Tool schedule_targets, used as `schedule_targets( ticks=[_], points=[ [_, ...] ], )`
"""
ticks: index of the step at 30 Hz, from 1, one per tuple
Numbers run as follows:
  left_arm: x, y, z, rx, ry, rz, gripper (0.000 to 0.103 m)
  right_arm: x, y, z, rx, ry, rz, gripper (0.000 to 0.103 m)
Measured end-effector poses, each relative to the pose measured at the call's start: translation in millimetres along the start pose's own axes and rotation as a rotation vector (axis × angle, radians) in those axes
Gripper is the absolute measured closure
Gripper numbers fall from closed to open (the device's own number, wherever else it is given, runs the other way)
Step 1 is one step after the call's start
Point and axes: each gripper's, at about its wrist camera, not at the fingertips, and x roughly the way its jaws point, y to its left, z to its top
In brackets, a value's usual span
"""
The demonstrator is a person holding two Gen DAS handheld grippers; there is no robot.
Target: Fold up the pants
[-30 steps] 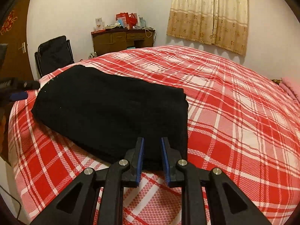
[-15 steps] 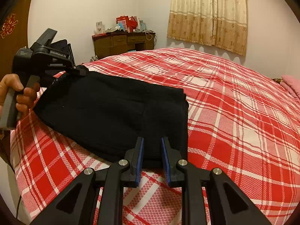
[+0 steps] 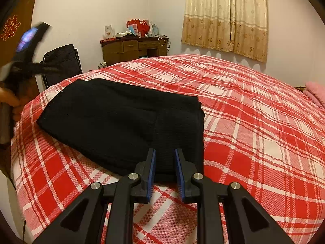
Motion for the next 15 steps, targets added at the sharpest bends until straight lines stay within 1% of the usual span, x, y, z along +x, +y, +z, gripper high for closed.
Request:
schedule_targets(
  ticks=[2, 4, 6, 8, 9, 10, 11, 12, 14, 15],
  points=[
    [-19.2, 0.1, -10.2, -0.013, -0.013, -0.055, 0.025, -0.2, 0.4, -0.2, 0.0, 0.0, -0.001, 0.082],
    [-29.2, -7.7, -22.9, -0.002, 0.004, -0.096, 0.025, -0.3, 1.0, -0.2, -0.003, 0.002, -0.004, 0.082],
    [-24.2, -26.2, -45.2, 0.038, 0.065, -0.09, 0.025, -0.4, 0.6, -0.4, -0.005, 0.002, -0.006, 0.082],
    [0.8, -42.7, -68.8, 0.074, 0.183, -0.05, 0.025, -1.2, 1.9, -0.2, -0.01, 0.005, -0.012, 0.082],
    [7.2, -41.5, -75.2, 0.055, 0.206, -0.049, 0.023, -1.1, 2.2, 0.1, -0.012, 0.008, -0.013, 0.082],
    [7.9, -31.2, -80.8, -0.031, 0.163, -0.061, 0.014, -1.0, 2.4, 0.7, -0.013, 0.012, -0.014, 0.082],
    [9.6, -26.7, -80.0, -0.058, 0.177, -0.026, 0.003, -1.1, 1.9, 1.3, -0.013, 0.017, -0.008, 0.08],
    [7.9, -22.9, -79.2, -0.075, 0.189, -0.019, 0.002, -0.9, 2.1, 2.1, -0.015, 0.022, 0.005, 0.077],
    [6.9, -14.8, -73.9, -0.122, 0.239, -0.054, 0.003, 0.3, 5.5, 3.6, -0.037, 0.034, 0.036, 0.056],
    [4.9, -13.4, -74.6, -0.126, 0.248, -0.065, 0.003, 0.4, 9.7, 4.5, -0.058, 0.044, 0.035, 0.052]
  ],
)
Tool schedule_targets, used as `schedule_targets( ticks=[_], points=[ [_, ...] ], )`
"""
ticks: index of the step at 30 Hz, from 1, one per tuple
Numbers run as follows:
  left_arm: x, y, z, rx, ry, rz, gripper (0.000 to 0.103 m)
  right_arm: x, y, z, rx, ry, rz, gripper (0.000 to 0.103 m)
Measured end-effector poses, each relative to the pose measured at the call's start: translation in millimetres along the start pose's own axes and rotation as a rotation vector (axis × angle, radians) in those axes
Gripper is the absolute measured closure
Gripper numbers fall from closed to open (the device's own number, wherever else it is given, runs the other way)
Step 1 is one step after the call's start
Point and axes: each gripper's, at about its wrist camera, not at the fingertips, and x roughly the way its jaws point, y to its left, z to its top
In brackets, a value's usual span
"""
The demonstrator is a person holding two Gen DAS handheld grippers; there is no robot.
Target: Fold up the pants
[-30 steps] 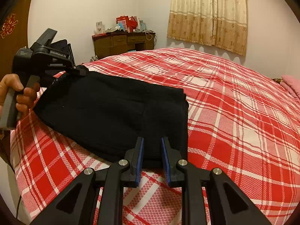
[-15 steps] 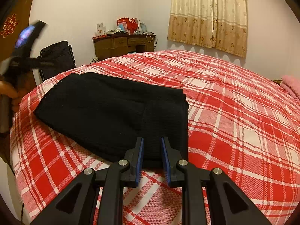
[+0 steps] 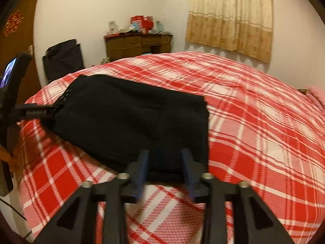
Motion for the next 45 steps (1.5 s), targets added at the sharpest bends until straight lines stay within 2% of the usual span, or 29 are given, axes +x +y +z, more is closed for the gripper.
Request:
schedule_targets(
  ticks=[2, 3, 4, 7, 10, 16, 23, 27, 29, 34, 35, 40, 42, 45],
  points=[
    [-13.2, 1.1, -4.0, 0.029, -0.013, -0.017, 0.003, -0.6, 11.6, 0.7, -0.026, 0.02, -0.03, 0.04],
    [-19.8, -1.2, -9.1, 0.044, -0.025, -0.011, 0.003, -3.8, 16.7, 0.2, -0.018, 0.019, -0.057, 0.039],
    [-29.0, -1.4, -13.5, 0.066, -0.048, 0.001, 0.003, -9.3, 20.8, -1.6, 0.015, 0.011, -0.071, 0.039],
    [-42.1, -3.4, -29.9, 0.095, -0.066, -0.023, 0.003, -24.6, 25.7, -13.1, 0.164, 0.003, 0.034, 0.038],
    [-46.0, -8.1, -39.7, 0.102, -0.06, -0.055, 0.003, -33.9, 31.5, -25.6, 0.241, 0.027, 0.063, 0.038],
    [-61.2, -17.0, -63.0, 0.122, -0.046, -0.127, 0.004, -60.1, 34.6, -38.7, 0.296, 0.046, 0.054, 0.038],
    [-90.4, -29.1, -83.5, 0.193, -0.103, -0.133, 0.004, -89.3, 30.0, -45.3, 0.385, 0.028, 0.027, 0.036],
    [-97.3, -26.9, -90.2, 0.193, -0.09, -0.162, 0.004, -95.0, 31.1, -52.4, 0.401, 0.055, -0.009, 0.036],
    [-108.0, -27.1, -92.7, 0.205, -0.117, -0.161, 0.004, -107.9, 32.9, -50.9, 0.394, 0.026, -0.027, 0.036],
    [-140.7, -30.2, -89.4, 0.241, -0.232, -0.143, 0.003, -149.4, 42.9, -36.1, 0.342, -0.11, -0.049, 0.036],
    [-143.4, -29.3, -88.2, 0.241, -0.239, -0.142, 0.0, -153.9, 44.4, -34.9, 0.338, -0.127, -0.051, 0.035],
    [-159.4, -20.5, -81.1, 0.19, -0.294, -0.138, 0.0, -166.7, 49.9, -32.2, 0.326, -0.171, -0.078, 0.034],
    [-163.5, -16.0, -77.9, 0.177, -0.296, -0.186, 0.0, -170.3, 48.6, -32.6, 0.337, -0.186, -0.081, 0.034],
    [-167.8, -12.2, -76.6, 0.15, -0.305, -0.196, 0.0, -177.9, 46.7, -32.7, 0.348, -0.219, -0.091, 0.034]
  ],
)
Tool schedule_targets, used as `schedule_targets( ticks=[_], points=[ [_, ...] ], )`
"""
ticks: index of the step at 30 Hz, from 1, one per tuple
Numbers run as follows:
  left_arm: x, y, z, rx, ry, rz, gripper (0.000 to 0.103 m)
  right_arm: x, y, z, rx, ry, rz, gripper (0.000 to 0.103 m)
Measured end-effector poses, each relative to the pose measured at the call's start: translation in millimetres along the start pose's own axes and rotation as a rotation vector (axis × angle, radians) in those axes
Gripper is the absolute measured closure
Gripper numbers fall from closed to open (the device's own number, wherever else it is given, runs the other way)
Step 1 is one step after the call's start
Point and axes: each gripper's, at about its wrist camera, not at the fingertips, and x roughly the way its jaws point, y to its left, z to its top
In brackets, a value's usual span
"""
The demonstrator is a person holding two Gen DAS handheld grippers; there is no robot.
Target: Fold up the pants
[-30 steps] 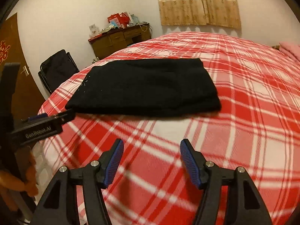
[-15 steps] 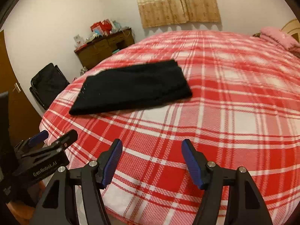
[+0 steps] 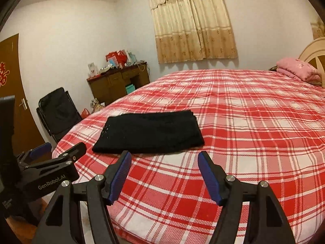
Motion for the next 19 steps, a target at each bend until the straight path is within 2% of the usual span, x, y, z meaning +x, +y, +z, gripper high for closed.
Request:
schedule_targets(
  ticks=[7, 13, 19],
  points=[
    [-11.6, -4.3, 2.3, 0.018, -0.062, 0.001, 0.0, -5.5, -0.1, 1.1, 0.005, -0.022, -0.004, 0.033],
    [-10.0, -3.1, 4.2, 0.012, -0.039, -0.025, 0.0, -7.5, -0.2, 0.3, 0.006, -0.024, -0.005, 0.033],
    [-13.9, -7.6, 4.5, 0.03, -0.056, -0.022, 0.0, -10.0, -2.8, -0.7, 0.012, -0.029, -0.011, 0.033]
  ],
)
